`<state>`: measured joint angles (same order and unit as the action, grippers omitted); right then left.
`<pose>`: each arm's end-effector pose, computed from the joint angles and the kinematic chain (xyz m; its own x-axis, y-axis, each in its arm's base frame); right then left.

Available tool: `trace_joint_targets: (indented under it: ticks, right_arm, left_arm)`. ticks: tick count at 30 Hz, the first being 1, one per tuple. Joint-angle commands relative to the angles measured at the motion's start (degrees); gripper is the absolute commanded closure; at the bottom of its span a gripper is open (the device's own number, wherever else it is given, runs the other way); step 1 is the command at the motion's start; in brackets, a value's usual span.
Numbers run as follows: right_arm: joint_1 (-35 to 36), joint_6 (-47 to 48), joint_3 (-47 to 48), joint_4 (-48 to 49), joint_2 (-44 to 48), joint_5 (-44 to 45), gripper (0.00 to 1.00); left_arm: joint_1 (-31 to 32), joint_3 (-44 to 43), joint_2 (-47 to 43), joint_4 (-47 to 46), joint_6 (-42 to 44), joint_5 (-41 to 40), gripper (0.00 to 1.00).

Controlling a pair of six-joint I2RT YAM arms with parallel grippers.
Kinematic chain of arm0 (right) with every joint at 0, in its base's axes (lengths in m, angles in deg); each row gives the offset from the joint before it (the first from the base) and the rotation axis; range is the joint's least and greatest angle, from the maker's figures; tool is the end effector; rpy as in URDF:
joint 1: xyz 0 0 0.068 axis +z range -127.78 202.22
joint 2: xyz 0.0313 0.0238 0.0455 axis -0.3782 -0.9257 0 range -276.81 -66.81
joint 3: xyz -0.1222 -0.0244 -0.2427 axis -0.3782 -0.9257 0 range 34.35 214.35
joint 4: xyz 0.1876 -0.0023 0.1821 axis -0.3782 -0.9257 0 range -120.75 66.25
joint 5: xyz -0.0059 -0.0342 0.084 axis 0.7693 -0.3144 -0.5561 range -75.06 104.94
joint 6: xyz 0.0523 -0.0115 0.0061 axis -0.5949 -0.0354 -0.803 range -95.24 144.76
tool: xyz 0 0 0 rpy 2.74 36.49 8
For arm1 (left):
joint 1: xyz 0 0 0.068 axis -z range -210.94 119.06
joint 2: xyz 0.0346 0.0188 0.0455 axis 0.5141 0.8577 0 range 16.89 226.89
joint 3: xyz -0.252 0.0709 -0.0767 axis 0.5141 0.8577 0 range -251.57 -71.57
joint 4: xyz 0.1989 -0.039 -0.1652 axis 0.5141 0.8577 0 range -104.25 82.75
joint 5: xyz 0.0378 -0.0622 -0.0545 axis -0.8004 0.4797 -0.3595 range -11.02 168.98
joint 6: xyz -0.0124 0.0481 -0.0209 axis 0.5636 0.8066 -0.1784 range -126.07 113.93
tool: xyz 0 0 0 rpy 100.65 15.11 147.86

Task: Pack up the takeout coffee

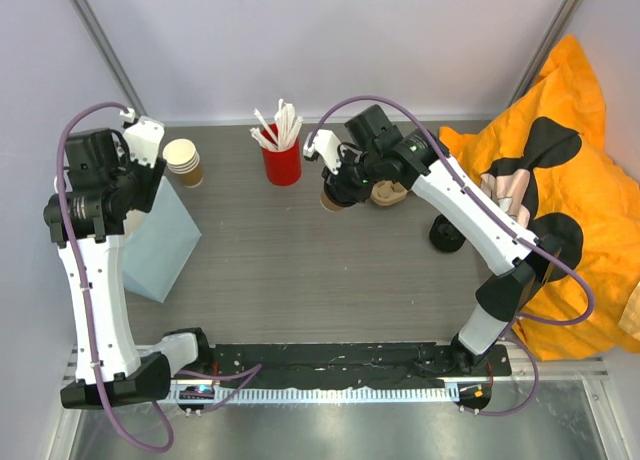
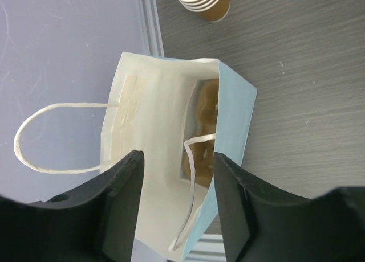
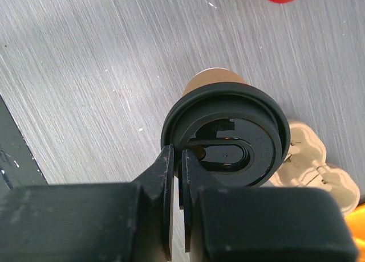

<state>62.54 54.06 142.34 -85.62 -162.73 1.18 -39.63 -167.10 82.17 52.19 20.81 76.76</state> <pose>0.2571 0.2292 0.4031 -0.1430 -0.7448 -0.6518 -0.9351 0.3174 -0.1575 0.1771 0.0285 0.4639 -0.6028 0.3648 -0.7096 0.1016 0.9172 0.3852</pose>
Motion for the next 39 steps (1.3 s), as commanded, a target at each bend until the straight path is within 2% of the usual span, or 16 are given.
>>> trace_joint_targets:
  ticks: [1, 3, 8, 9, 11, 22, 28, 32, 39]
  right_arm:
    - [-0.15, -1.26, -0.05, 2.54, 1.44, 0.13, 0.99]
    - [-0.15, -1.17, 0.21, 2.71, 1.52, 0.75, 0.99]
    - [-0.15, -1.52, 0.65, 2.89, 1.88, 1.63, 0.99]
    - [-0.15, -1.53, 0.82, 2.98, 1.96, 1.89, 0.99]
    - [-0.24, -1.53, 1.0, 3.07, 1.96, 2.33, 0.99]
    - [-0.59, -1.44, 2.58, 3.42, 2.14, 5.32, 0.99]
    - [-1.73, -1.44, 3.46, 3.51, 2.49, 5.94, 0.99]
    - [-3.4, -1.44, 4.08, 3.42, 2.67, 6.02, 0.99]
    - [-6.38, -1.79, 4.08, 3.51, 3.55, 5.85, 0.99]
  left_arm:
    - [-0.54, -1.68, -0.94, 3.08, 1.6, -0.68, 0.51]
    - [-0.45, -1.77, -1.29, 4.84, 1.95, -0.33, 0.63]
    - [-0.45, -2.12, -2.7, 7.65, 2.92, 0.2, 0.85]
    - [-0.45, -2.29, -2.78, 7.92, 3.01, 0.28, 0.92]
    - [-0.45, -3.34, -2.96, 9.06, 3.1, 1.77, 0.99]
    - [-0.37, -7.92, -1.12, 13.98, 1.61, 16.27, 1.0]
    - [1.65, -4.77, -3.31, 11.27, -0.93, 26.91, 1.0]
    - [14.19, -2.04, -3.4, 8.01, -5.69, 23.41, 1.0]
    - [26.96, -3.26, 0.64, 3.53, -12.19, 18.92, 1.0]
